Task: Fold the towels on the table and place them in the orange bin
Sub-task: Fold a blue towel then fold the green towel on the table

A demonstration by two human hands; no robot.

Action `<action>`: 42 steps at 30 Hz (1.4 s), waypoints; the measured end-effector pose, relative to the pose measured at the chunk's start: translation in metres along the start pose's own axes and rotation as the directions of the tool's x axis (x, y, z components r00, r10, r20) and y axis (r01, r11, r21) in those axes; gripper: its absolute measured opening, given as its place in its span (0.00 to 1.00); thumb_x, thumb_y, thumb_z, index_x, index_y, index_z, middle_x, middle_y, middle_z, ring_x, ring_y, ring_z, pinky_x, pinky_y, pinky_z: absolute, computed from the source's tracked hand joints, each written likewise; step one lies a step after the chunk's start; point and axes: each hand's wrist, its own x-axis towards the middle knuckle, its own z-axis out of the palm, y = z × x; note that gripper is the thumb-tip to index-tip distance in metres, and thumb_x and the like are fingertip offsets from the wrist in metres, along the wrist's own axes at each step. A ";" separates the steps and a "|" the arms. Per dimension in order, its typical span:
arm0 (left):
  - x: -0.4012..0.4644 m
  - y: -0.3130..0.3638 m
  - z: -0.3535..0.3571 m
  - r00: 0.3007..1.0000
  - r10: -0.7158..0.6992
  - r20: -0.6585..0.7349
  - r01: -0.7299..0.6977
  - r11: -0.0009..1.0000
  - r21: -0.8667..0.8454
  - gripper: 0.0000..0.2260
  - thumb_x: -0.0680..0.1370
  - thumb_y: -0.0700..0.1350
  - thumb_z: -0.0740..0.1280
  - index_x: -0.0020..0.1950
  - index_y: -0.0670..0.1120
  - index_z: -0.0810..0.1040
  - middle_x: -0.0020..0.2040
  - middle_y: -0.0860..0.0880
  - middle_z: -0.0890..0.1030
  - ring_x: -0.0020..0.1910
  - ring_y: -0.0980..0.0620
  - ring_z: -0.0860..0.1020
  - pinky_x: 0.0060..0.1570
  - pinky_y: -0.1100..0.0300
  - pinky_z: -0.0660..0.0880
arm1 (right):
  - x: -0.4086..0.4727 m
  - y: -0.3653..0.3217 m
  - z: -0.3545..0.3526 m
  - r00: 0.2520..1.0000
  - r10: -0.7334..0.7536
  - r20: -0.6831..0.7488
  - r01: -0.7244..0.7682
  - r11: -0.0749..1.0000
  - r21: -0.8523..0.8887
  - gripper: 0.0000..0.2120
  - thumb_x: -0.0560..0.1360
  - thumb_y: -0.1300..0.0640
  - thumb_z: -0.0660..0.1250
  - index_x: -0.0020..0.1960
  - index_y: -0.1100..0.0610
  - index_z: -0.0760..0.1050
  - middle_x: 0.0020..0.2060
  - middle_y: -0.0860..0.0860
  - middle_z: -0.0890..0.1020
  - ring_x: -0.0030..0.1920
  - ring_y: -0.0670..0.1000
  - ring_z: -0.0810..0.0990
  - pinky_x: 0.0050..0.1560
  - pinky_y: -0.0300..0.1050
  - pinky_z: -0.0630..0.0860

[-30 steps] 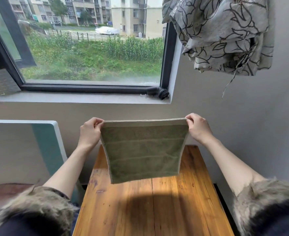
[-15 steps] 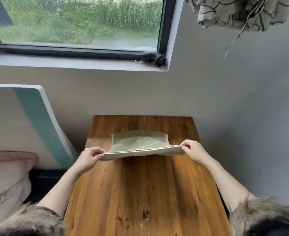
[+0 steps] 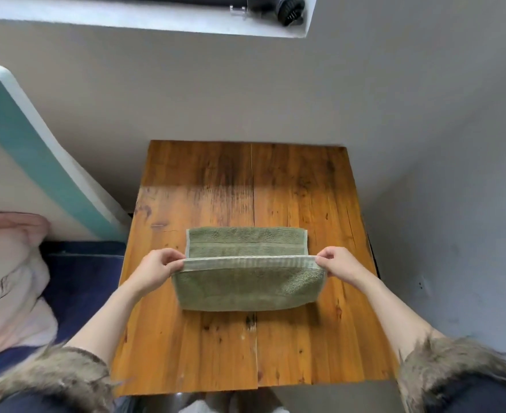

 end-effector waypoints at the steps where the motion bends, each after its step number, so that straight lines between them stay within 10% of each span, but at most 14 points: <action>1: 0.007 0.003 0.000 0.999 0.006 -0.050 -0.006 1.000 0.006 0.02 0.77 0.43 0.66 0.46 0.49 0.79 0.46 0.51 0.81 0.48 0.51 0.78 0.49 0.55 0.75 | 0.007 -0.003 0.000 0.999 -0.011 -0.033 0.011 1.000 0.008 0.05 0.76 0.59 0.63 0.46 0.58 0.77 0.45 0.52 0.80 0.47 0.52 0.78 0.51 0.50 0.77; 16: 0.098 0.007 0.013 0.978 0.005 -0.209 -0.001 1.000 0.021 0.05 0.78 0.43 0.65 0.50 0.46 0.80 0.46 0.50 0.80 0.49 0.51 0.76 0.55 0.54 0.72 | 0.103 -0.013 0.025 0.963 0.014 -0.269 0.029 0.987 0.155 0.09 0.78 0.61 0.59 0.56 0.59 0.76 0.49 0.50 0.78 0.42 0.45 0.73 0.41 0.39 0.69; 24: 0.132 -0.013 0.030 0.950 0.011 -0.312 0.024 0.994 0.108 0.12 0.78 0.40 0.63 0.61 0.43 0.75 0.56 0.42 0.76 0.53 0.46 0.75 0.56 0.53 0.71 | 0.125 -0.002 0.043 0.905 0.060 -0.421 -0.001 0.990 0.139 0.15 0.79 0.59 0.61 0.65 0.60 0.71 0.62 0.55 0.73 0.61 0.52 0.73 0.58 0.40 0.65; 27: 0.123 -0.016 0.045 0.897 0.163 -0.411 -0.034 0.952 0.303 0.16 0.78 0.38 0.62 0.65 0.41 0.71 0.61 0.39 0.72 0.60 0.41 0.71 0.58 0.45 0.69 | 0.110 -0.002 0.071 0.837 -0.142 -0.529 0.097 0.989 -0.112 0.18 0.80 0.56 0.55 0.68 0.60 0.68 0.66 0.56 0.70 0.67 0.54 0.67 0.65 0.41 0.58; 32: 0.085 -0.013 0.121 0.897 0.429 -0.107 -0.293 0.757 0.584 0.22 0.78 0.49 0.57 0.72 0.47 0.63 0.73 0.42 0.64 0.73 0.41 0.59 0.70 0.39 0.55 | 0.085 0.001 0.155 0.828 -0.539 -0.155 0.378 0.740 -0.556 0.24 0.79 0.50 0.52 0.74 0.54 0.58 0.74 0.55 0.62 0.75 0.53 0.56 0.73 0.59 0.52; 42: 0.083 -0.055 0.142 0.892 0.452 0.024 -0.322 0.596 0.735 0.26 0.77 0.59 0.53 0.74 0.53 0.61 0.76 0.46 0.58 0.75 0.45 0.55 0.71 0.39 0.50 | 0.096 0.049 0.147 0.852 -0.522 -0.039 0.352 0.627 -0.695 0.29 0.79 0.39 0.48 0.75 0.51 0.54 0.75 0.54 0.58 0.75 0.51 0.52 0.74 0.53 0.48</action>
